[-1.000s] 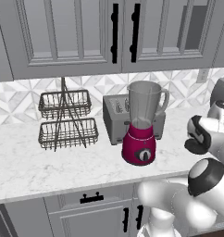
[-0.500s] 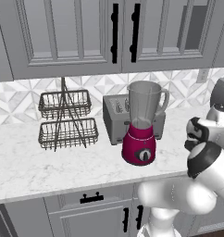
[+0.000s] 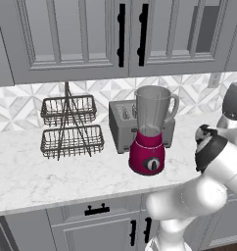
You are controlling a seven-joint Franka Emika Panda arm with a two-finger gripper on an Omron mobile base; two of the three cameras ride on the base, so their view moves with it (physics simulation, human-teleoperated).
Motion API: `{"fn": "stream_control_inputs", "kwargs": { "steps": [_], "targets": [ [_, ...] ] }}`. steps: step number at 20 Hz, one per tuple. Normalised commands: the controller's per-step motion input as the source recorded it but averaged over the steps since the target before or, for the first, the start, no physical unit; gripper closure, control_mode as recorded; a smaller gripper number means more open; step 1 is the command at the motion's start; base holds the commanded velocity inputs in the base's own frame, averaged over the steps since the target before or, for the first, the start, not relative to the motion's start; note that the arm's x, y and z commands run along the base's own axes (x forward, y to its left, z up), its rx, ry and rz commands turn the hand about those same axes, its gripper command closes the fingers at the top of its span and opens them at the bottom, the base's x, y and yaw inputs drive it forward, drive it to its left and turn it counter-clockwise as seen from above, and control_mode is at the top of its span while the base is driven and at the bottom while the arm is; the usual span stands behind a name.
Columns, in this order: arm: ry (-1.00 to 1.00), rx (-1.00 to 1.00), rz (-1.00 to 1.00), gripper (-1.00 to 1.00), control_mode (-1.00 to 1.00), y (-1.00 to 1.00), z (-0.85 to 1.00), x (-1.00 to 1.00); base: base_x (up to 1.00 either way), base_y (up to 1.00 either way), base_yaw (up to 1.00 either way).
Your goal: Close the lid blender by securely placing the lid on top.
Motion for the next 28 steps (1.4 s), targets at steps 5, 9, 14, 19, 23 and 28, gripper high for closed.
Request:
{"fn": "stream_control_inputs", "kwargs": {
  "steps": [5, 9, 14, 19, 23, 28],
  "targets": [
    [0.01, 0.0, 0.04, -1.0, -1.0, -0.09, -0.16, 0.2, 0.0, 0.0, 0.0],
    [0.01, 0.0, 0.04, -1.0, -1.0, -0.05, -0.14, 0.21, 0.0, 0.0, 0.0],
    [0.01, 0.0, 0.03, -1.0, -1.0, -0.03, -0.17, 0.21, 0.0, 0.0, 0.0],
    [0.01, 0.0, 0.03, -1.0, -1.0, -0.06, -0.21, 0.18, 0.0, 0.0, 0.0],
    [0.01, 0.0, 0.03, -1.0, -1.0, -0.09, -0.21, 0.18, 0.0, 0.0, 0.0],
    [0.02, 0.0, 0.03, -1.0, -1.0, -0.12, -0.21, 0.18, 0.0, 0.0, 0.0]
  ]
}}
